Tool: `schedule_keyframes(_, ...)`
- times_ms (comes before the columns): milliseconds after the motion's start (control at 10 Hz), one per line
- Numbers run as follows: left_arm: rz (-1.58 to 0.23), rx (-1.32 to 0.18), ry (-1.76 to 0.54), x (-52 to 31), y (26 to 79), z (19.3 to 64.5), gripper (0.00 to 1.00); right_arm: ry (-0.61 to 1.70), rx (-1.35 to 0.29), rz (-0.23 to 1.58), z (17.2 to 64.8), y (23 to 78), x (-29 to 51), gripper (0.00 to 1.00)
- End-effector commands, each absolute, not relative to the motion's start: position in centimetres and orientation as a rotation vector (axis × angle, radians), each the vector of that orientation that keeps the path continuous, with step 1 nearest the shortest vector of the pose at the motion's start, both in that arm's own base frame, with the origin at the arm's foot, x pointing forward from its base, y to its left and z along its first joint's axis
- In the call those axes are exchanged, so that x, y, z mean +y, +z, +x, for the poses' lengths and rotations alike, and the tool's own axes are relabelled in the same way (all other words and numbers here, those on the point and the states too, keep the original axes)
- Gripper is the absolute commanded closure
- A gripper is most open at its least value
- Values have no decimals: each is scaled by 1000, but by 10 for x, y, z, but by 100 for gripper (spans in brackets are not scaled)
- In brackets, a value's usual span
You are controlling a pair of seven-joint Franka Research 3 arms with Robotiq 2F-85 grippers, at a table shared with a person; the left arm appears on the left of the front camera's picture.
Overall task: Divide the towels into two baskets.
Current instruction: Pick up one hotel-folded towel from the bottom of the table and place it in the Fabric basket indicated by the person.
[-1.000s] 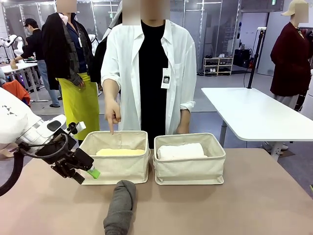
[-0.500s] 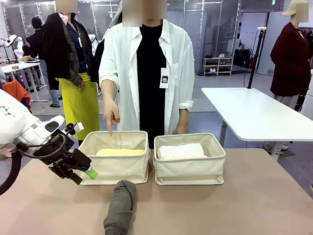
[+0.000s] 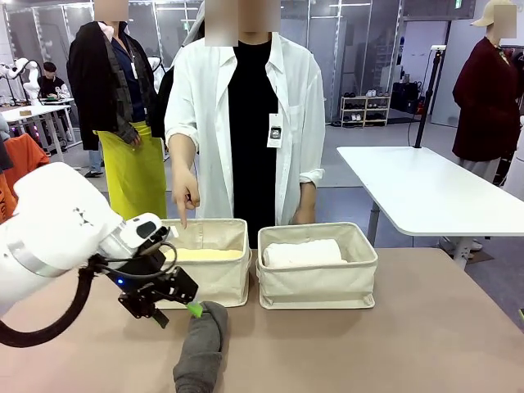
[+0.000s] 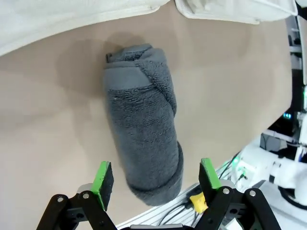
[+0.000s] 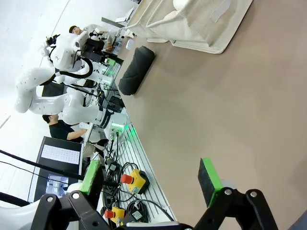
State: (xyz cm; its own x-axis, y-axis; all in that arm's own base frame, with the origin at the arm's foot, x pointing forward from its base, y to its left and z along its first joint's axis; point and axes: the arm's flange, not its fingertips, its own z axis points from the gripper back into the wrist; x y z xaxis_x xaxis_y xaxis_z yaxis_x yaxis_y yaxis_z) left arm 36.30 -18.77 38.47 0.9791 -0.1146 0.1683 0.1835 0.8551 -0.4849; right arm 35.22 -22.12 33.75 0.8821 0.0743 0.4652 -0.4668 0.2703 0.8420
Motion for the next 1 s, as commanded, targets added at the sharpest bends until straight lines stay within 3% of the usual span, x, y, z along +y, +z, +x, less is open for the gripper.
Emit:
schedule_keyframes(0,-476,-160,-66,-204,382,362,10,378,-372,1250,349,340,-220,0)
schedule_keyframes(600,-333,-168,64,-243,344,368,10,378,-372,1250,349,340,-220,0)
schedule_keyframes(900,-321,-154,15,-256,327,373,10,378,-372,1250,349,340,-220,0)
